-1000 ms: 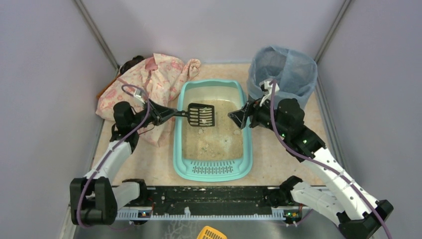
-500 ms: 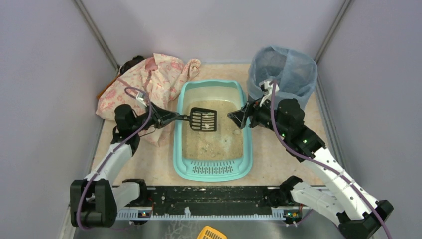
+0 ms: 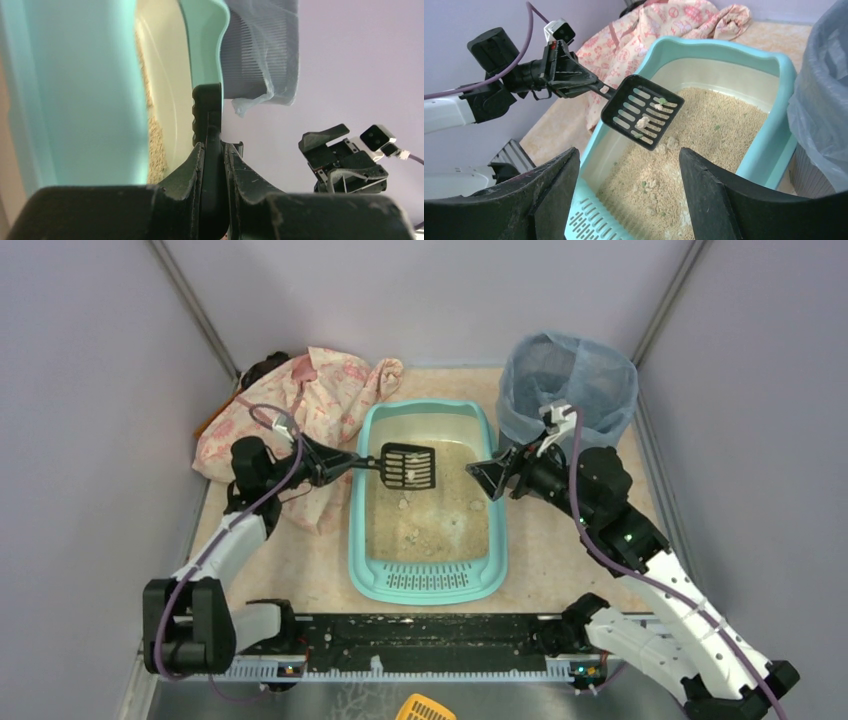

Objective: Clean the litter box

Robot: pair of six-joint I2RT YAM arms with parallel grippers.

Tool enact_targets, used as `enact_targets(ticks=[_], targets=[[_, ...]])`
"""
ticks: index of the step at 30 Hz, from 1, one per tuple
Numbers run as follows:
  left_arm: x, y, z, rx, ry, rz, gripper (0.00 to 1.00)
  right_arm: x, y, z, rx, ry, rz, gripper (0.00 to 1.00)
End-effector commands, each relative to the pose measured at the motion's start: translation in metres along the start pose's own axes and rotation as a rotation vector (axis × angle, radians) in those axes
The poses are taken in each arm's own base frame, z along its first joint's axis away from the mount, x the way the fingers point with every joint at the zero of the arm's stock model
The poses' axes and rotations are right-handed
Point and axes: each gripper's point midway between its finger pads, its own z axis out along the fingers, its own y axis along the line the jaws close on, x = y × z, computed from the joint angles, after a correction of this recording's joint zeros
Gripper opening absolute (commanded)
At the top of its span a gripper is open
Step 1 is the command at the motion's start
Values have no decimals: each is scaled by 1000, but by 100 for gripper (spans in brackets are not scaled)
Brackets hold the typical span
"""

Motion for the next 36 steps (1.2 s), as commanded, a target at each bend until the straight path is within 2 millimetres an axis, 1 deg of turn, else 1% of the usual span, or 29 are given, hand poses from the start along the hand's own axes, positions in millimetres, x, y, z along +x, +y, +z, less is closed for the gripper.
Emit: enact_targets(ticks=[1, 3, 4, 6, 8, 9, 10, 11, 13, 15, 16, 20, 23, 27, 28, 31, 33, 35, 36], targets=[[-26, -53, 13, 91, -40, 70, 0, -52, 11, -25, 8, -197, 3, 73], [-35, -70, 22, 108, -49, 86, 0, -65, 8, -37, 45, -262, 14, 73], [-39, -80, 28, 120, -48, 95, 0, -72, 2, -44, 85, -297, 21, 73], [-46, -101, 41, 148, -44, 116, 0, -80, -5, -56, 136, -345, 27, 73], [-53, -121, 56, 165, -42, 134, 0, -85, -9, -68, 167, -379, 34, 72], [-58, -125, 66, 166, -40, 133, 0, -86, -11, -74, 183, -390, 38, 72], [-61, -137, 72, 185, -41, 140, 0, -89, -13, -79, 199, -405, 41, 72], [-64, -144, 80, 199, -34, 134, 0, -87, -18, -85, 231, -404, 45, 72], [-67, -153, 101, 228, -12, 119, 0, -87, -25, -96, 280, -417, 43, 72], [-65, -163, 121, 258, 8, 107, 0, -87, -29, -108, 306, -435, 40, 72], [-67, -174, 130, 283, 7, 115, 0, -87, -30, -113, 314, -441, 39, 72], [-70, -194, 169, 341, 14, 120, 0, -87, -31, -127, 335, -452, 40, 72], [-74, -213, 194, 386, 19, 121, 0, -86, -33, -136, 352, -451, 35, 72], [-80, -229, 225, 395, -7, 158, 0, -84, -38, -147, 385, -457, 26, 72], [-81, -228, 234, 389, -11, 174, 0, -83, -39, -149, 393, -457, 21, 72], [-81, -236, 249, 417, -19, 224, 0, -82, -42, -154, 412, -461, 8, 72], [-75, -243, 256, 457, -22, 291, 0, -82, -44, -155, 422, -460, -3, 72], [-63, -253, 261, 520, -9, 375, 0, -80, -46, -155, 428, -459, -12, 72], [-54, -263, 259, 577, -2, 445, 0, -80, -46, -156, 429, -460, -16, 72]])
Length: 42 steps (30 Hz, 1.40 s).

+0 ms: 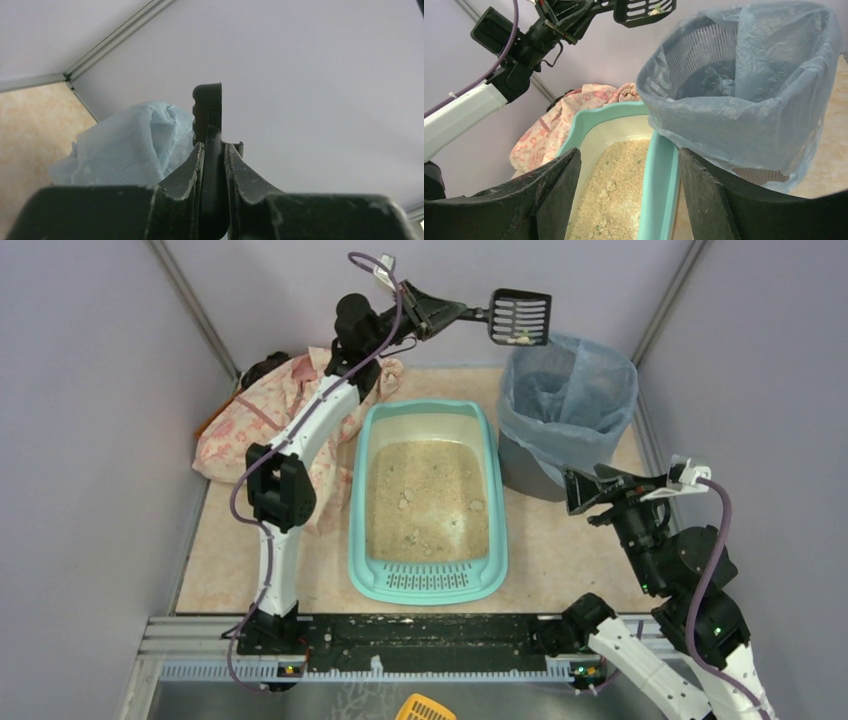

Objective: Clean the litter box

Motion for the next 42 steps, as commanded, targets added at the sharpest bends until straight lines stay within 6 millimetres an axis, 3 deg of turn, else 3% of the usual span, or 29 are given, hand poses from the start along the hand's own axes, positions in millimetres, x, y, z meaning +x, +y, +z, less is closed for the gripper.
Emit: enact_targets(ticks=[1, 6, 11, 13, 19, 21, 28, 33, 38, 42], targets=[[19, -38, 17, 185, 36, 262, 0, -19, -4, -8, 14, -64, -23, 72], [55, -40, 20, 278, 109, 550, 0, -17, -10, -10, 28, -69, -56, 72], [97, -25, 23, 296, 246, 742, 0, -13, -8, -10, 9, -55, -76, 72], [108, -19, 27, 264, 261, 914, 0, -8, -5, -8, -2, -27, -89, 72], [132, -13, 33, 196, 300, 1139, 0, 9, -6, -4, -5, 40, -113, 72], [131, -11, 34, 161, 276, 1184, 0, 17, -7, -2, -5, 56, -107, 72], [124, -38, 32, 174, 238, 1223, 0, 47, -9, 8, -14, 113, -99, 72], [109, -79, 28, 202, 159, 1151, 0, 54, -5, 13, -29, 121, -86, 72], [68, -127, 14, 184, 11, 1102, 0, 50, -7, 10, -28, 81, -61, 72], [19, -131, -8, -17, -100, 1038, 0, 55, -10, 15, -19, 85, -82, 71]])
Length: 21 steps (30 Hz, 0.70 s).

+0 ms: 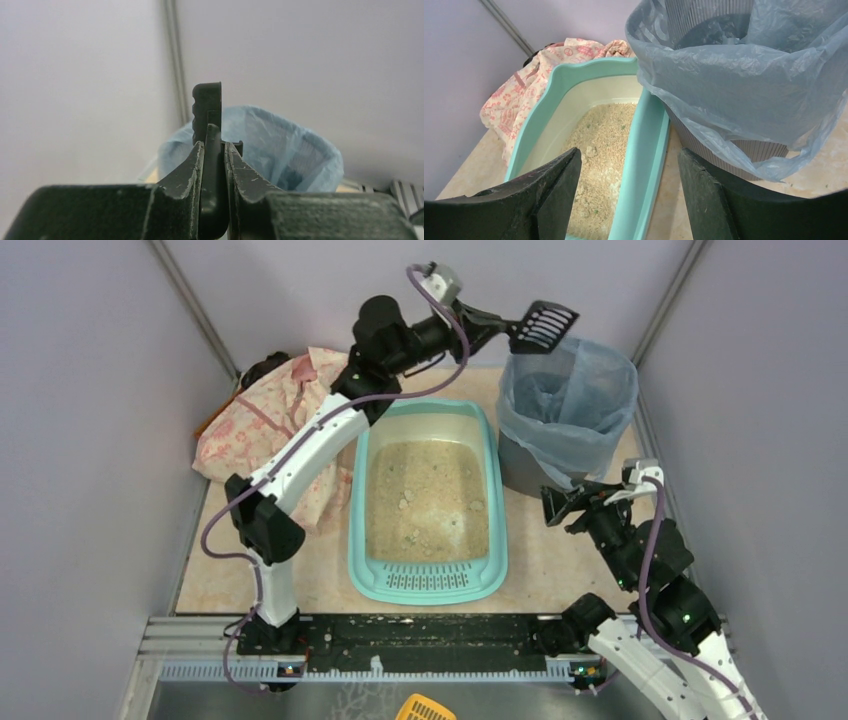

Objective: Clean the litter box

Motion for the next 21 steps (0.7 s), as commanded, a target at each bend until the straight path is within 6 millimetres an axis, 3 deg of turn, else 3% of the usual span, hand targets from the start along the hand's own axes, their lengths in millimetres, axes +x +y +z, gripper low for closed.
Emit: enact_targets(ticks=[1, 5, 10, 12, 14, 18, 21], targets=[[-72, 44, -45, -259, -97, -60, 0, -14, 4, 5, -11, -61, 5, 71], [-56, 76, -104, -381, -31, -263, 0, -6, 6, 12, -19, -39, 0, 71], [9, 83, -186, -533, 68, -449, 0, -2, 4, 15, -11, -50, 17, 71], [46, 74, -213, -606, 147, -493, 0, 1, 4, 19, -10, -48, 16, 70], [66, 59, -229, -612, 195, -535, 0, 6, 8, 24, -24, -36, 21, 70], [81, 28, -246, -571, 221, -618, 0, 15, 17, 36, -59, -9, 40, 70], [95, 18, -261, -611, 270, -650, 0, 18, 19, 40, -66, -4, 50, 70]])
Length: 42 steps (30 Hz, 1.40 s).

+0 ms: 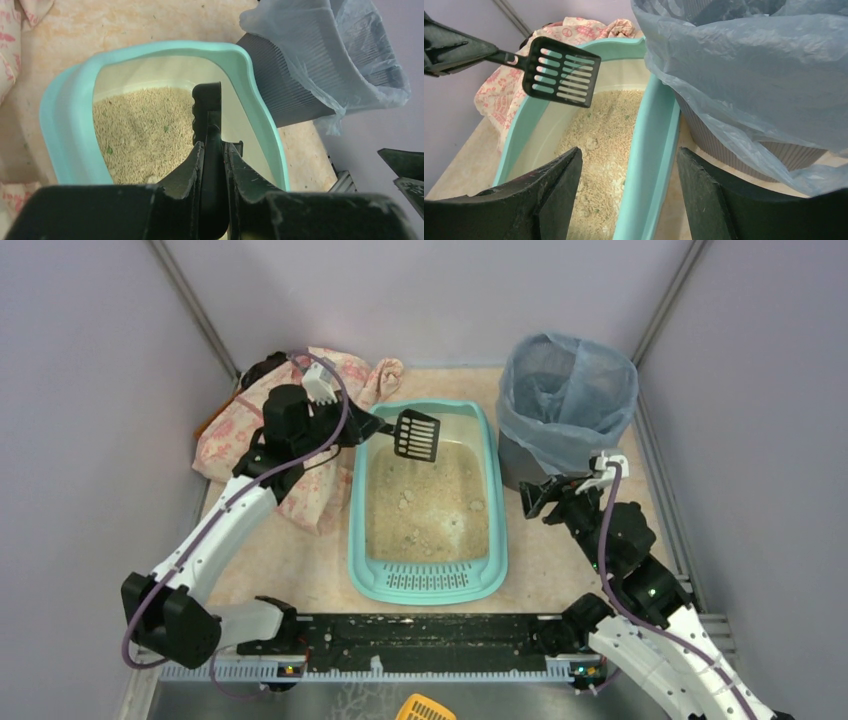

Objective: Clean the litter box

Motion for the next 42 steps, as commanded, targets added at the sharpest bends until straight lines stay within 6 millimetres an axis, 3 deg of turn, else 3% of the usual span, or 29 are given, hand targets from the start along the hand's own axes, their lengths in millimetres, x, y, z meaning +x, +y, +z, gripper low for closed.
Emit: enact_targets(ticks=[1, 8, 13, 23, 30, 34, 42], targets=[[4, -8, -26, -8, 3, -34, 0, -13, 14, 8, -53, -54, 46, 70], [50, 33, -28, -200, 163, 37, 0, -3, 16, 12, -72, -41, 69, 70], [73, 35, -11, -261, 225, 75, 0, -2, 19, 14, -86, -38, 74, 70], [58, 16, 27, -402, 153, 238, 0, 5, 24, 12, -115, -11, 76, 69], [33, 33, 30, -539, 132, 371, 0, 9, 23, 11, -118, -6, 75, 69], [42, 44, 27, -587, 185, 404, 0, 10, 21, 11, -111, -6, 71, 70], [74, 43, 22, -538, 260, 346, 0, 12, 21, 10, -116, -5, 74, 69]])
